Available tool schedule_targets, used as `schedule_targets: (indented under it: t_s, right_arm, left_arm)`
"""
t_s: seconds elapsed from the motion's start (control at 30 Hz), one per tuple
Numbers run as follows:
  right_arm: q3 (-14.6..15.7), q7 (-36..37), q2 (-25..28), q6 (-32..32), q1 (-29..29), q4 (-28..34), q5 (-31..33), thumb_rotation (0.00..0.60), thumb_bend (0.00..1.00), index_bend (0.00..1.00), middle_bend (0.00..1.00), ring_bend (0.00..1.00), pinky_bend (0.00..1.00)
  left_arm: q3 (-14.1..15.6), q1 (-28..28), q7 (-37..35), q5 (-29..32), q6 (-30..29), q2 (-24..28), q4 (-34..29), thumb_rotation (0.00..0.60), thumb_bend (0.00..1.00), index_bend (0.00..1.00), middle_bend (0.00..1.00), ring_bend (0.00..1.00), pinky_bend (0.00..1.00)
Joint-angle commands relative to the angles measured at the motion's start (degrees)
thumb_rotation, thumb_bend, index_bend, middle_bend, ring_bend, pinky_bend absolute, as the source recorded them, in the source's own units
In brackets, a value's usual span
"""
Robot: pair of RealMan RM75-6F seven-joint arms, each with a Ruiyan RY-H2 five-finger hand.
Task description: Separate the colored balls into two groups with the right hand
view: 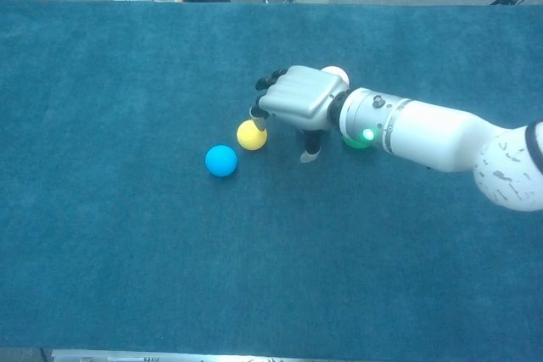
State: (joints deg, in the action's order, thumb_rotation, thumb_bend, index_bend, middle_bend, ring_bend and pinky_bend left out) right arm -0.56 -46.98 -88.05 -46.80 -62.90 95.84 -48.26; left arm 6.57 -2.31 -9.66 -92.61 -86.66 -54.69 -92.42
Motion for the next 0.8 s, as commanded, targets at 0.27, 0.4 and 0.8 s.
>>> schedule_targets:
  t_s: [0.27,0.4,0.8]
  right_arm:
    - [1.5,-1.6,-1.1,-0.8,-1.2,-1.2,2.9,0.6,0.08,0.32,0.31,0.08,0.12]
    - [1.8,-1.9,-1.8,-0.9,-1.7,-1.6,3.4,0.6,0.08,0.32,0.31,0.08,0.12]
    - [0.5,-2.8,-5.1,-2.2,-3.5,-3.3,5.4,0.6,0.08,0.32,0.31,0.08,0.12]
  left_arm:
    - [0.1,-0.4,-0.6,0.1,-0.3,-0.2,0.6,0.6,0.44,0.32,0.21,0.21,0.2]
    - [0.0,-0.4,-0.7,-0.1,-0.4,-0.4,0.8,0.6,0.44,0.32,0.21,0.21,0.2]
    - [0.0,-0.9,-1.1,0.0,-0.9,-0.4,1.2,0.6,0.44,0.32,0.21,0.21,0.2]
